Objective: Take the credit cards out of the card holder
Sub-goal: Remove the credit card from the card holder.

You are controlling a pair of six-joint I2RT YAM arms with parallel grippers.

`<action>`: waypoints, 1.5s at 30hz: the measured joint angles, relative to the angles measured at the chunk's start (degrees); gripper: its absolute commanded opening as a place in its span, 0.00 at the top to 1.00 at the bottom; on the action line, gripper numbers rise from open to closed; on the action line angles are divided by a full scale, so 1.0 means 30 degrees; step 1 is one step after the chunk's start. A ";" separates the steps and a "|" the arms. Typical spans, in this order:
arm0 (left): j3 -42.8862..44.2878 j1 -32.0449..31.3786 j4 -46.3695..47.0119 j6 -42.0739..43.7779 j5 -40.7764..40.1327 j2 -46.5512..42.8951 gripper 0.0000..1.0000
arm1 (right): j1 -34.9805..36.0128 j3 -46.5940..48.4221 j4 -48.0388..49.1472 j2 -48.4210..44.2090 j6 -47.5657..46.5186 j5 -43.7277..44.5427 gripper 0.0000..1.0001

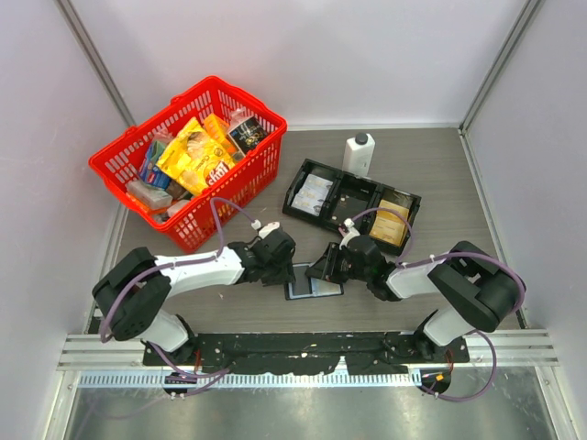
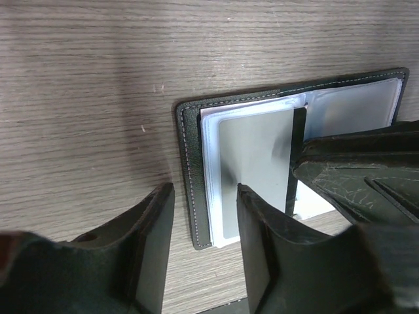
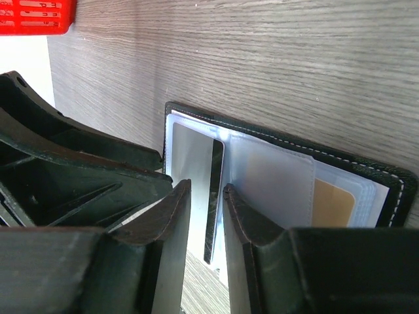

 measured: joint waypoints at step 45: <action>-0.0087 0.0022 0.0350 -0.0299 0.0226 0.0408 0.92 | -0.0182 -0.0350 0.0670 0.0481 -0.0423 -0.0546 0.96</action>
